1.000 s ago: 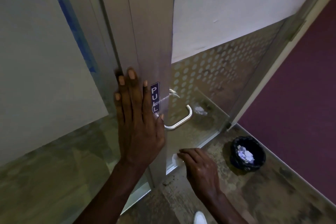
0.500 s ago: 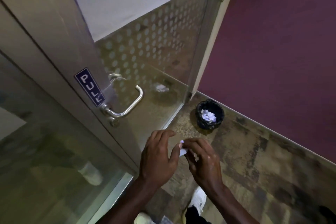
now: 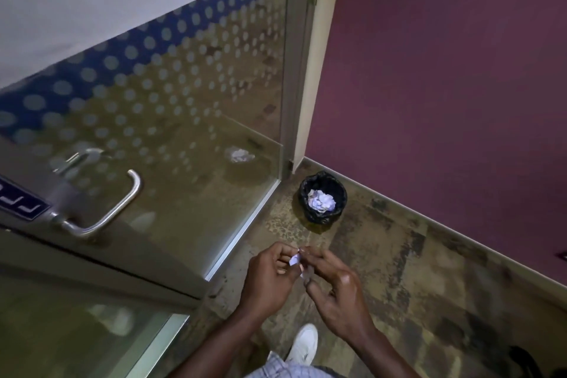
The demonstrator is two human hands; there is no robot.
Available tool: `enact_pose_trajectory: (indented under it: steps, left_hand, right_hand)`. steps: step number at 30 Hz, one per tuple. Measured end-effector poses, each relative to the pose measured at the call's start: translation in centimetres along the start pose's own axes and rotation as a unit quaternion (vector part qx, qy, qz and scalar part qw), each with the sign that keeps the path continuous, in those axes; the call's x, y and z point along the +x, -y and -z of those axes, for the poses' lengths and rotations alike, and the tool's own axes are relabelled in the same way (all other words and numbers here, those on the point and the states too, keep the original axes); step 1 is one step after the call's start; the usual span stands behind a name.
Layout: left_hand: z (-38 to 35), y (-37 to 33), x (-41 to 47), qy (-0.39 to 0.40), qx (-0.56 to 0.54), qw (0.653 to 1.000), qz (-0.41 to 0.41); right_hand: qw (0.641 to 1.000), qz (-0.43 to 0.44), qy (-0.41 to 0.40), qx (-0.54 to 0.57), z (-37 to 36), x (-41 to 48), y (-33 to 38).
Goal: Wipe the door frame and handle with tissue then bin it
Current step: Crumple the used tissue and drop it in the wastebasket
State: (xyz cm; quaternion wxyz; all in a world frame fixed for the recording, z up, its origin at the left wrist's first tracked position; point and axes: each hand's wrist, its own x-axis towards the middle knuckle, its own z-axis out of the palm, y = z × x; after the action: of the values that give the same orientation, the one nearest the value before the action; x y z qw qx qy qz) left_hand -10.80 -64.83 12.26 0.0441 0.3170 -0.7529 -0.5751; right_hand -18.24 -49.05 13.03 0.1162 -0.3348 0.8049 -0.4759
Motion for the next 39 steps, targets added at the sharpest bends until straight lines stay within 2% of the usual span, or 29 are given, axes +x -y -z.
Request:
enact_pose_trajectory:
  steps: [9,20,25,31,34,36,39]
  left_hand:
    - [-6.5,-1.6,5.5,0.025,0.0,0.999,0.024]
    - [-8.9,-4.2,11.3,0.096,0.026,0.995,0.018]
    - [-9.9,-4.7,15.9,0.132,0.087,0.987,-0.013]
    - [-11.2,-4.9,23.1,0.107,0.185,0.975,-0.055]
    - [-10.7,-4.9,27.2,0.128,0.263,0.952,-0.085]
    - [-10.0,-4.9,29.9,0.149,0.313,0.935,-0.075]
    - [-9.5,-4.1,33.8,0.172,0.325,0.929,-0.041]
  right_hand:
    - [0.996,-0.083,-0.032,0.029,5.4,2.6,-7.2]
    - [0.984,-0.162,-0.051,0.047,6.7,7.3,-11.5]
    - [0.982,-0.178,-0.063,-0.01,6.8,10.8,-13.8]
    - [0.972,-0.212,-0.075,-0.065,7.3,16.6,-16.4]
    - [0.972,-0.208,-0.06,-0.087,7.5,19.7,-17.8]
    - [0.97,-0.212,-0.045,-0.111,7.3,21.7,-19.0]
    - [0.964,-0.226,-0.034,-0.137,6.8,24.5,-21.3]
